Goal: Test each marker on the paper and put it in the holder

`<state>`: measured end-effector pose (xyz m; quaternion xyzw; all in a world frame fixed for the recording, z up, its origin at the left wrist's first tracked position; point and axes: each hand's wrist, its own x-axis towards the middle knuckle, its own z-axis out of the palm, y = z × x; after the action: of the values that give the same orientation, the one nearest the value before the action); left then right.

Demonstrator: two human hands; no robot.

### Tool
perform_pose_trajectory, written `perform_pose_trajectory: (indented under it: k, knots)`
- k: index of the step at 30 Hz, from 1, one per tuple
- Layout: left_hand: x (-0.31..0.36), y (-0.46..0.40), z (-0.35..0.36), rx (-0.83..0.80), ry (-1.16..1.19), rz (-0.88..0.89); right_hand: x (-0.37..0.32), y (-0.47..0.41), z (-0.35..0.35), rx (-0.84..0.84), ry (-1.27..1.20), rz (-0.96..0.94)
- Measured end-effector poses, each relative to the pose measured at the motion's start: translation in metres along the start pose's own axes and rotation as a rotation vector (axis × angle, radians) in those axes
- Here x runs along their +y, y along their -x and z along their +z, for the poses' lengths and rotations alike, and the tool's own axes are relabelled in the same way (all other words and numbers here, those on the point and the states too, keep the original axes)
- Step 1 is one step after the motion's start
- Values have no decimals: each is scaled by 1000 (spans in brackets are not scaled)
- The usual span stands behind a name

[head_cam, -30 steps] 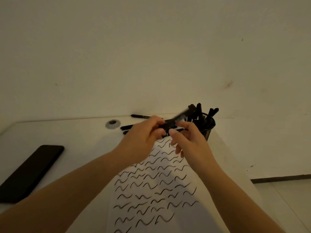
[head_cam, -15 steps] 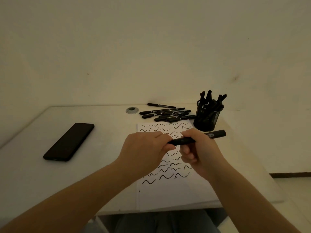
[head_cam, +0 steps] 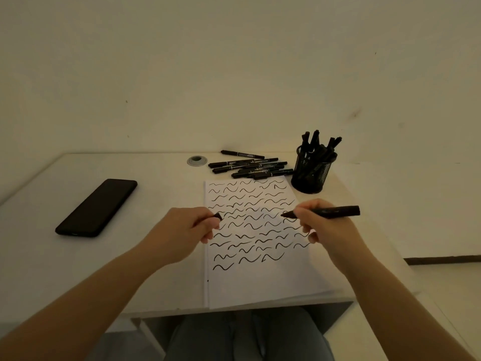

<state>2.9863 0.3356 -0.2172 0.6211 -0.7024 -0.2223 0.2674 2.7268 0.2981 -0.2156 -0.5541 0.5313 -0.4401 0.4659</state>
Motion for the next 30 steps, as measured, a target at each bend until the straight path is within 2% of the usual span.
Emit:
perform_pose_trajectory:
  k: [4,8,10,16,22,28,30]
  knots:
    - [2,-1,19,50,-6,51,14,7,5,-28,18,-50]
    - [8,-4,38,44,-60,156,26,10,7,144,88,-108]
    - [9,-7,48,37,-119,191,32,13,3,178,130,-130]
    - [9,-12,65,-3,-250,209,50,22,2,132,210,-138]
    - [10,-13,66,-3,-246,197,54,22,3,79,285,-157]
    - [11,-15,66,-9,-270,164,53,24,-3,231,355,-183]
    - [12,-14,65,-2,-269,172,50,27,-7,313,294,-225]
